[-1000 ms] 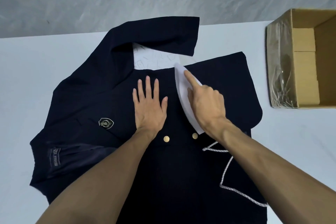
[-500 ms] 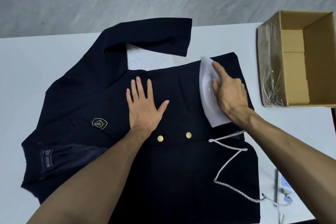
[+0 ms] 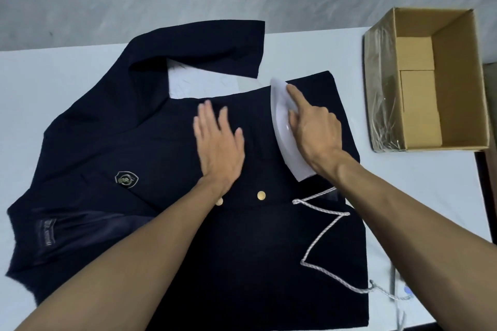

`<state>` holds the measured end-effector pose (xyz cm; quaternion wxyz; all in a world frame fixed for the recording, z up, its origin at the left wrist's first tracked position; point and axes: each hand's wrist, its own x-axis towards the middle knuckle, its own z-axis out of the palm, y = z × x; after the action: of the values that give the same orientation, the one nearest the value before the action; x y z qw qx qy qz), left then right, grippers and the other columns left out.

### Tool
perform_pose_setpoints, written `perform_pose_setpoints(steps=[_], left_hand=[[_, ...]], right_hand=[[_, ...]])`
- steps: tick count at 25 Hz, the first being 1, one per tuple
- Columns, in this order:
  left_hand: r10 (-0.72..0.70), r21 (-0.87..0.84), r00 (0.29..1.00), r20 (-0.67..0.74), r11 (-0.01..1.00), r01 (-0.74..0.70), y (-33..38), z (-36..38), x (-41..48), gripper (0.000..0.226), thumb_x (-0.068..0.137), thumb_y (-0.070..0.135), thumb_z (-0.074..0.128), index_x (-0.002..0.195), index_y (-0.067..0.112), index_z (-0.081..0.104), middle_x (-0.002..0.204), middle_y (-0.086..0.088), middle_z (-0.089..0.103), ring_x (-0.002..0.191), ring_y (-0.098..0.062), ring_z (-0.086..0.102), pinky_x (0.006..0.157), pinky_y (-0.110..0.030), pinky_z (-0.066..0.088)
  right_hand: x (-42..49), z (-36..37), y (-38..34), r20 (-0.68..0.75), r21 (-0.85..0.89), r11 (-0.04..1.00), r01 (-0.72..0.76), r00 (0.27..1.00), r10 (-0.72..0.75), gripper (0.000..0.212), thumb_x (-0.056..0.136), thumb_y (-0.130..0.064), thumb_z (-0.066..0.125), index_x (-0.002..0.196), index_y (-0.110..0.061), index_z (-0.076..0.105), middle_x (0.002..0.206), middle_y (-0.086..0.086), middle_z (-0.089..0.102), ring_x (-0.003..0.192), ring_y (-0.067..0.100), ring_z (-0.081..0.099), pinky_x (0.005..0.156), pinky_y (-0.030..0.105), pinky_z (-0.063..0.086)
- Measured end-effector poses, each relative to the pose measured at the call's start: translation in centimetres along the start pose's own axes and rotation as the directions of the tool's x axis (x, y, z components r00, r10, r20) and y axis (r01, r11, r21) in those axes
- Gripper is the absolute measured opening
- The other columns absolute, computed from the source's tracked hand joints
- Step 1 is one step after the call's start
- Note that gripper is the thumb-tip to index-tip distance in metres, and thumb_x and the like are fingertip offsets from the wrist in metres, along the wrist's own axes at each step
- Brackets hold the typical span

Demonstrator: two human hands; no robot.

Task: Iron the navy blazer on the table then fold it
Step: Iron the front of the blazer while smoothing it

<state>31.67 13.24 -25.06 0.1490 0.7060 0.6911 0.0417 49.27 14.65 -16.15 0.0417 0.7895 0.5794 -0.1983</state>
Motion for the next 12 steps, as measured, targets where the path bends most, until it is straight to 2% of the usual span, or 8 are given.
perform_pose_setpoints(steps=[2, 5, 10, 12], left_hand=[[0.115, 0.003, 0.993, -0.013, 0.993, -0.115, 2.8, 1.3, 0.4, 0.056, 0.105, 0.036, 0.027, 0.154, 0.009, 0.024, 0.164, -0.016, 0.015, 0.153, -0.027, 0.01, 0.124, -0.045, 0.012], [0.108, 0.095, 0.993, 0.046, 0.989, -0.112, 3.4, 3.2, 0.9, 0.056, 0.107, 0.039, 0.014, 0.158, 0.017, 0.009, 0.166, -0.01, 0.006, 0.153, -0.023, 0.004, 0.125, -0.044, 0.009], [0.081, 0.132, 0.992, 0.093, 0.987, -0.093, 3.6, 2.9, 1.0, 0.058, 0.105, 0.043, 0.009, 0.158, 0.02, 0.002, 0.166, -0.011, 0.0, 0.153, -0.027, -0.002, 0.124, -0.047, 0.005], [0.064, 0.144, 0.993, 0.103, 0.986, -0.079, 3.7, 2.7, 1.0, 0.059, 0.105, 0.043, 0.009, 0.158, 0.019, 0.002, 0.166, -0.013, -0.001, 0.153, -0.028, -0.003, 0.124, -0.048, 0.006]], right_hand=[[-0.4, 0.0, 0.2, -0.007, 0.052, 0.998, 0.031, 1.0, -0.031, 0.058, 0.101, -0.031, 0.038, 0.154, -0.035, 0.015, 0.074, 0.006, 0.054, 0.059, 0.026, 0.044, 0.06, 0.035, 0.033], [-1.2, 0.4, 0.7, -0.007, 0.101, 0.994, 0.037, 0.999, -0.037, 0.059, 0.099, -0.031, 0.042, 0.152, -0.028, 0.017, 0.093, 0.008, 0.054, 0.066, 0.026, 0.044, 0.062, 0.036, 0.033], [-2.6, 0.8, 0.9, 0.022, 0.052, 0.999, 0.006, 1.0, -0.007, 0.054, 0.104, -0.035, 0.038, 0.152, -0.043, 0.013, 0.086, 0.001, 0.048, 0.06, 0.023, 0.042, 0.059, 0.035, 0.032], [-2.2, 0.8, 0.6, 0.055, 0.038, 0.999, -0.004, 0.998, 0.001, 0.054, 0.105, -0.035, 0.034, 0.153, -0.042, 0.01, 0.087, 0.003, 0.045, 0.06, 0.022, 0.041, 0.06, 0.035, 0.032]])
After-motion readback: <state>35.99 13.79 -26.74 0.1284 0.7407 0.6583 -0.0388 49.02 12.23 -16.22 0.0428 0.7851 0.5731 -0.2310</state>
